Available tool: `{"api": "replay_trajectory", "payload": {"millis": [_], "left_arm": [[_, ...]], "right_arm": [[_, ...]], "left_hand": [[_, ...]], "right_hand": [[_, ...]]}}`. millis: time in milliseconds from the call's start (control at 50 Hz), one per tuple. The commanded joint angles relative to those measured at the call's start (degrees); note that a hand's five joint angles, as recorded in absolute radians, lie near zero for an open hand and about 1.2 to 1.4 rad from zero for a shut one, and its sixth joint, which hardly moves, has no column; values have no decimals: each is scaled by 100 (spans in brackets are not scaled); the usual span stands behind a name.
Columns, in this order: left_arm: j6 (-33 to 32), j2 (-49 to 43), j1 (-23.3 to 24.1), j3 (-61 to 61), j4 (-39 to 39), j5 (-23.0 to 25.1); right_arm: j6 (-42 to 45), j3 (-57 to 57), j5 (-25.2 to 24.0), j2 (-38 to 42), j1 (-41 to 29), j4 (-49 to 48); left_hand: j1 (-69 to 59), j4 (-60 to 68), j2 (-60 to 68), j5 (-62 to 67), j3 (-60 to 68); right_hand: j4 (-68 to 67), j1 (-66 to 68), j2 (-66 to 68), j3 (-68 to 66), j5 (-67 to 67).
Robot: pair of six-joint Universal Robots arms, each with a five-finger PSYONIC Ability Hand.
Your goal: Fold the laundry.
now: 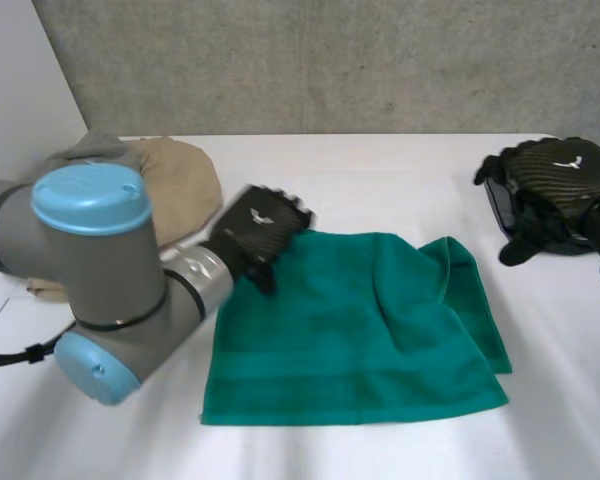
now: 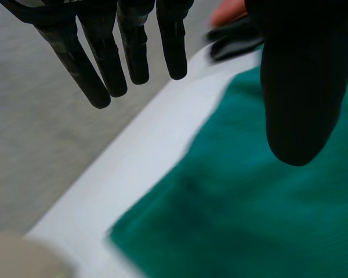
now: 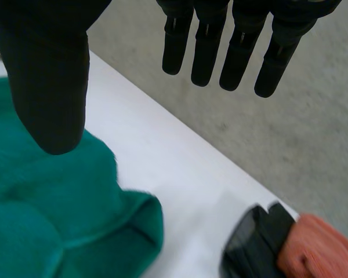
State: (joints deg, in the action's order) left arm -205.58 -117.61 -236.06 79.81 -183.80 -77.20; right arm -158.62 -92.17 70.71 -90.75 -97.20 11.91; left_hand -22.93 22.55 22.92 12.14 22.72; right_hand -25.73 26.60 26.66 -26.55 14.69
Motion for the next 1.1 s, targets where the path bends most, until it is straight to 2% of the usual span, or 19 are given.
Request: {"api": "replay_trajectory", "payload": {"millis": [20, 160, 240, 340, 440, 460, 480, 540, 620, 640, 700, 760, 840, 860, 940, 1020, 1040, 1080, 1100], "left_arm": [[-44, -340, 858, -246, 450, 610], [-851, -1227, 1466, -834, 459, 251], [-1221, -1614, 1677, -1168, 442, -74], [-1441, -1870, 1792, -1389, 442, -190], [-1538, -2037, 1809, -1521, 407, -207], [-1556, -2046, 1801, -1530, 398, -207], [-1608, -2046, 1774, -1538, 363, -233], [-1679, -1933, 1739, -1486, 240, -365], [-1618, -1362, 1555, -1223, -181, -935], [-1548, -1056, 1424, -1031, -417, -1180], [-1468, -441, 1029, -548, -813, -1472], [-1494, -61, 659, -177, -1043, -1412], [-1608, 379, -219, 429, -1105, -1043], [-1687, 475, -569, 630, -1088, -825], [-1976, 520, -1343, 1070, -1017, -210], [-2205, 371, -1898, 1300, -991, 222], [-2241, 327, -1969, 1309, -991, 267], [-2268, 274, -2057, 1336, -973, 276], [-2259, 230, -2058, 1336, -947, 250]], "right_arm": [[182, -108, -137, 425, 385, -162], [428, -476, -154, 873, 412, -311], [463, -687, -163, 997, 421, -610], [437, -829, -154, 1006, 456, -874], [437, -864, -181, 1015, 447, -962], [437, -864, -181, 1015, 447, -962], [428, -873, -181, 1015, 438, -988], [428, -890, -172, 1015, 430, -1006], [428, -899, -181, 1015, 430, -1041], [428, -891, -181, 1015, 438, -1059], [428, -864, -189, 1015, 456, -1077], [428, -855, -207, 1015, 456, -1077], [428, -820, -277, 1015, 421, -1041], [419, -803, -303, 1015, 377, -1033], [411, -768, -313, 1067, 193, -1006], [367, -715, -260, 1164, -114, -1024], [367, -706, -242, 1190, -176, -1024], [349, -688, -181, 1261, -308, -1041], [332, -645, -94, 1322, -422, -1059]], "left_hand": [[-191, 229, 192, 270, 212], [-761, 800, 762, 840, 782], [-1064, 1103, 1066, 1143, 1085], [-1401, 1440, 1402, 1480, 1422], [-3282, 3320, 3283, 3361, 3303], [-3986, 4024, 3987, 4065, 4007], [-5689, 5728, 5691, 5768, 5710], [-5707, 5745, 5708, 5786, 5728], [-5707, 5745, 5708, 5786, 5728], [-5707, 5745, 5708, 5786, 5728], [-5707, 5745, 5708, 5786, 5728], [-5707, 5745, 5708, 5786, 5728], [-5707, 5745, 5708, 5786, 5728], [-5707, 5745, 5708, 5786, 5728], [-5707, 5745, 5708, 5786, 5728], [-5707, 5745, 5708, 5786, 5728], [-5559, 5597, 5560, 5637, 5580], [-4235, 4274, 4237, 4314, 4256], [-2596, 2635, 2598, 2675, 2617]], "right_hand": [[-76, -11, -17, 6, 180], [-92, 5, -1, -10, 196], [-176, 90, 83, -95, 280], [-176, 90, 83, -95, 281], [-176, 90, 83, -95, 281], [-176, 90, 83, -95, 281], [-176, 90, 83, -95, 281], [-176, 90, 83, -95, 281], [-176, 90, 83, -95, 281], [-176, 90, 83, -95, 281], [-176, 90, 83, -95, 281], [-176, 90, 83, -95, 281], [-176, 90, 83, -95, 281], [-176, 90, 83, -95, 281], [-193, 107, 100, -112, 297], [-260, 174, 167, -179, 364], [-260, 174, 168, -179, 365], [-311, 224, 218, -229, 415], [-328, 241, 235, -246, 432]]}}
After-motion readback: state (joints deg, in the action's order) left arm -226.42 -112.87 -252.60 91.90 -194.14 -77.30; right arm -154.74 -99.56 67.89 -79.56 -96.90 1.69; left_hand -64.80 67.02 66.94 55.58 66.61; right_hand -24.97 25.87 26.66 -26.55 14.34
